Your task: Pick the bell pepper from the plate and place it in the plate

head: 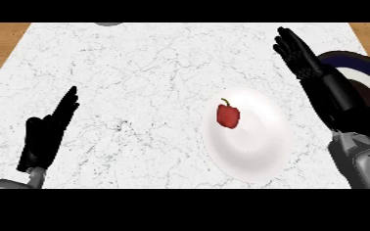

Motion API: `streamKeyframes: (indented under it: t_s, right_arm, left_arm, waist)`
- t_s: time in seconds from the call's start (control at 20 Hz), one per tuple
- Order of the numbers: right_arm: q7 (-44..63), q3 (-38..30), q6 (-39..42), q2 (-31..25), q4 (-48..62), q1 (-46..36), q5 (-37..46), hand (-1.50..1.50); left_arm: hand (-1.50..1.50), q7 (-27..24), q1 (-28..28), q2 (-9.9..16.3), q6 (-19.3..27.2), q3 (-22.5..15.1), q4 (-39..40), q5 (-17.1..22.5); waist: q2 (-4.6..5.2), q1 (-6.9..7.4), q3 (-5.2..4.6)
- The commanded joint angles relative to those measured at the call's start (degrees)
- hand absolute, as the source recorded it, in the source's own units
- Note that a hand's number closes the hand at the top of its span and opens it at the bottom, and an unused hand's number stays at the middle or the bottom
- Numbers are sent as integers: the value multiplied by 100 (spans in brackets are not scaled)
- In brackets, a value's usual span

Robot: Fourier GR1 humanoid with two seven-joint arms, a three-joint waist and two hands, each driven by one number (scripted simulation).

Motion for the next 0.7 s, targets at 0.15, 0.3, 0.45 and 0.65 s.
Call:
streamKeyframes:
  t_s: [0.15, 0.3, 0.45, 0.65]
  right_arm:
    - [-909, -1351, -890, 323, 71, 235, -153, 150]
    - [-544, -1380, -1080, -1222, 670, 746, 1648, 150]
    - [-1368, -2300, -2862, 688, 912, 1060, 909, -150]
    - [-3148, -2153, -2943, 1838, 918, 1518, 675, -150]
  left_arm:
    - [0, 122, 283, -655, 32, 72, 293, 429]
    - [0, 89, 355, -854, 42, 34, 147, 580]
    - [0, -54, 517, -1177, -101, -131, 209, 719]
    - [0, 63, 260, -1346, -186, -204, 376, 689]
  waist:
    - [-28, -221, 22]
    - [62, -540, -126]
    - [14, -306, 30]
    - [-8, -163, 30]
